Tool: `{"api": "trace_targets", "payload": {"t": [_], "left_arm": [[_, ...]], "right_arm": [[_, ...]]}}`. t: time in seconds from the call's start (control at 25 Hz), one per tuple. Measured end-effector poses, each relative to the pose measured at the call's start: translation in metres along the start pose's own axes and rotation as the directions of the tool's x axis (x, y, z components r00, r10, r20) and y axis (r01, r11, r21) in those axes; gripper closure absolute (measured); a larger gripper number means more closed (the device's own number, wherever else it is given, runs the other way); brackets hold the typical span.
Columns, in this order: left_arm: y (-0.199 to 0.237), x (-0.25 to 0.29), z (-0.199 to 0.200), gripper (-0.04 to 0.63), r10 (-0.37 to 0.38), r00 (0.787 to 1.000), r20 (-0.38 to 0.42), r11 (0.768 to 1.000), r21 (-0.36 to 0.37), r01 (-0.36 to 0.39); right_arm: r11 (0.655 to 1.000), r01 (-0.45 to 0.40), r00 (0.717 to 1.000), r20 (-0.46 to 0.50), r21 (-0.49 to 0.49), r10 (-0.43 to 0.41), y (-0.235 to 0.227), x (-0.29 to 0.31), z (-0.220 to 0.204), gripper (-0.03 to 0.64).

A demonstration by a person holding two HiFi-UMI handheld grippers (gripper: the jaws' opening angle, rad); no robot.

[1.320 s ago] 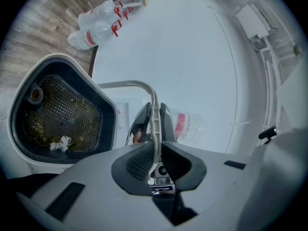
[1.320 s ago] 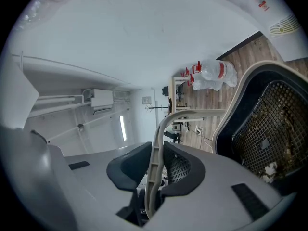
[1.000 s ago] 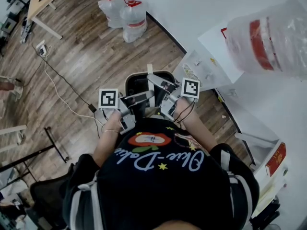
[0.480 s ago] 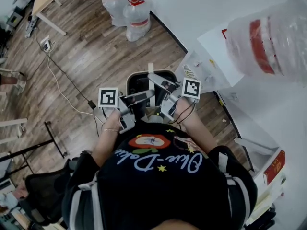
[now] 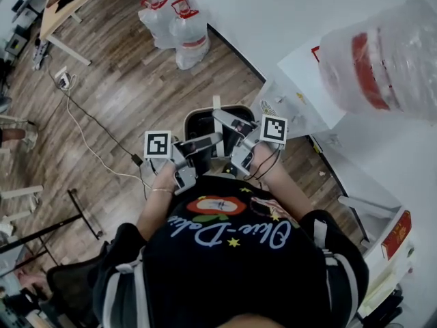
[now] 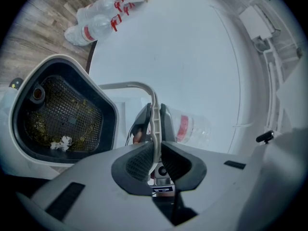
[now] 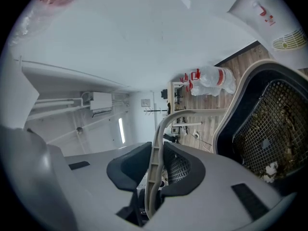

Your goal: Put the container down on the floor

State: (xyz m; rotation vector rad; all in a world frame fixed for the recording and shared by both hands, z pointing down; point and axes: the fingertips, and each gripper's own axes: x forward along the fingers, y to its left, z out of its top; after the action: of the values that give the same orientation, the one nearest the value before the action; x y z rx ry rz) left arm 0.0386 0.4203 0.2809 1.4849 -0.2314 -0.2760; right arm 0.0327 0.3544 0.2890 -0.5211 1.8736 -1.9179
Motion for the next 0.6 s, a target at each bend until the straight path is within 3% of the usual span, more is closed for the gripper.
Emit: {"api": "trace_targets", "payload": {"t": [0.2, 0.4, 0.6], "left_arm": [[0.001, -0.004, 0.001, 0.548, -0.011, 1.0, -0.026, 1.0, 0.015, 0.011], [-0.005, -0.014, 0.065, 0.548, 0.003, 0.999, -0.053, 1.0, -0.005, -0.003], [-0.008, -0.027, 0.099, 0.548, 0.007, 0.998, -0.062, 1.0, -0.01, -0.007]], "right_arm": [[1.0, 0.001, 1.0, 0.028, -0.015, -0.001, -0.001, 0.002, -0.001, 0.548], [1.0, 0.014, 0.998, 0.057, 0.01, -0.015, 0.001, 0.057, 0.032, 0.549], [1.0, 0.016, 0.998, 0.065, 0.014, -0.016, -0.001, 0.092, 0.044, 0.548]]}}
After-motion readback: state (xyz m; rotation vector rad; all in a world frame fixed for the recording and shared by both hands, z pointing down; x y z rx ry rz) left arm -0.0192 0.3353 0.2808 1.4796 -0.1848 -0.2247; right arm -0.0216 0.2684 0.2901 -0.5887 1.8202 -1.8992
